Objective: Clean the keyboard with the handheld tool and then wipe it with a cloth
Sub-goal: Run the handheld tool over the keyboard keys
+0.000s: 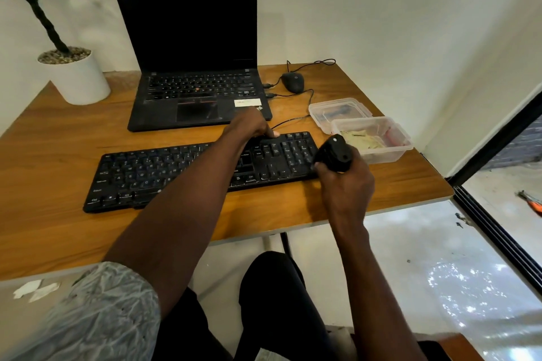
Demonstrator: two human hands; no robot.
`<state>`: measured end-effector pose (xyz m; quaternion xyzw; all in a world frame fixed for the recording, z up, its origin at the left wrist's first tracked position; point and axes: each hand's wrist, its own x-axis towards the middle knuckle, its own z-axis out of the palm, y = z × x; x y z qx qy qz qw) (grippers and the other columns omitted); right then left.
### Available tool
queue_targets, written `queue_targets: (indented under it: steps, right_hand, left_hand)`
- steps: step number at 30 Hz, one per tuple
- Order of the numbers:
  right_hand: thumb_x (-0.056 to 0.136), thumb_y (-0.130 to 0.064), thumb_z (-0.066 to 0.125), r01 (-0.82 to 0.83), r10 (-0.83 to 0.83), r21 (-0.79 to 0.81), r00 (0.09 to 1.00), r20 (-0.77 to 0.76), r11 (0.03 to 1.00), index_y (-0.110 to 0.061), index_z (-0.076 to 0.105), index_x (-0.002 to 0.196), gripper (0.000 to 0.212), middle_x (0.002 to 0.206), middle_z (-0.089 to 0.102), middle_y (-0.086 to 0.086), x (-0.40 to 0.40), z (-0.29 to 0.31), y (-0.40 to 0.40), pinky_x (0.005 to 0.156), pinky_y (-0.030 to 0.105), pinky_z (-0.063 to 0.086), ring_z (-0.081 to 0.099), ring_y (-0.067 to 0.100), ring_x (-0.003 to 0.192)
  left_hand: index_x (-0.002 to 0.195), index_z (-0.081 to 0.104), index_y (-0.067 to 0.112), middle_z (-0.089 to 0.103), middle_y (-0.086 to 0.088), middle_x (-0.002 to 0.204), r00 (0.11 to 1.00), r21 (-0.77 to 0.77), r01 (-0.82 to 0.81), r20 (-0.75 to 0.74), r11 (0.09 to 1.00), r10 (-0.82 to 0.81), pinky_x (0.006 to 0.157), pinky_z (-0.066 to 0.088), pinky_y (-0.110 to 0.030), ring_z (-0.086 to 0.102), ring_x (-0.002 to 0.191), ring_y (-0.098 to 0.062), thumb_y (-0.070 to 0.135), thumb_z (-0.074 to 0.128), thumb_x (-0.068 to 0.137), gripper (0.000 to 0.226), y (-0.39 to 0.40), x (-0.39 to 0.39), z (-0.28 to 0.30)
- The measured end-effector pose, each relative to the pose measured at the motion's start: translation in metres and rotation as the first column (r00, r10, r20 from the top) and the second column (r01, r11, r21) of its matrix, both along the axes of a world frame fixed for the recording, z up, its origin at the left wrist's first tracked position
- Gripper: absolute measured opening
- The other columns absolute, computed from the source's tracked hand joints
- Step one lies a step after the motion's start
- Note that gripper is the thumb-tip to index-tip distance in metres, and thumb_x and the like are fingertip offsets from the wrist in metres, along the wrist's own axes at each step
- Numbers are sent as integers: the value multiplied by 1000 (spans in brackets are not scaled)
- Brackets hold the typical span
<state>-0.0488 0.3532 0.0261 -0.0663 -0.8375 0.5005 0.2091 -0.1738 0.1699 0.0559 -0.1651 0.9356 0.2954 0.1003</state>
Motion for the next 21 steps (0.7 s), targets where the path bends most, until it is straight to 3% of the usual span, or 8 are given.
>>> queue_targets:
  steps: [5,7,12,17,19,21]
  right_hand:
    - [78,-38,77,-290,290,-13,950,116,957,-22,63,118,45,115,66,-6,11,2,-34,90,31,46,59,9,104]
    - [78,-38,77,-267,266,-9,956,126,964,-20,63,118,46,119,64,-4,8,4,-30,91,31,45,57,12,107]
    - [76,-30,79,-32,29,45,997,69,998,-22,55,129,58,121,66,-1,-4,12,-3,94,32,45,58,16,114]
    - [83,-41,71,-277,260,178,959,111,944,-26,56,126,48,122,59,-3,18,12,-47,87,26,40,54,13,109]
    - [87,-41,67,-344,328,106,934,145,933,-25,57,125,42,120,59,-6,21,13,-49,92,31,45,53,10,107]
    - [89,-37,65,-307,312,-56,931,189,950,-23,56,125,39,118,61,-5,16,19,-35,91,29,45,52,6,103]
  left_hand:
    - [126,57,1,59,-13,129,1000,-24,11,-12,1000,-12,92,47,-37,56,116,-30,36,80,76,65,0,-1,-1]
    - [123,60,1,61,-13,126,1000,-13,17,-23,1000,-18,91,48,-36,57,114,-30,33,80,77,60,0,-2,-1]
    - [123,58,-1,60,-13,127,999,13,19,-29,1000,-19,92,47,-37,55,116,-30,31,79,77,60,-2,-1,-1]
    - [116,62,1,63,-11,120,999,12,22,-28,1000,-22,83,46,-34,59,109,-28,32,80,76,54,-2,-1,-1]
    - [114,63,1,64,-11,117,1000,20,23,-22,1000,-23,81,47,-34,59,107,-27,31,80,76,51,-3,-3,-2]
    - [113,64,1,64,-10,117,999,40,28,-21,999,-27,85,49,-35,59,106,-27,30,79,77,49,-4,-3,-4]
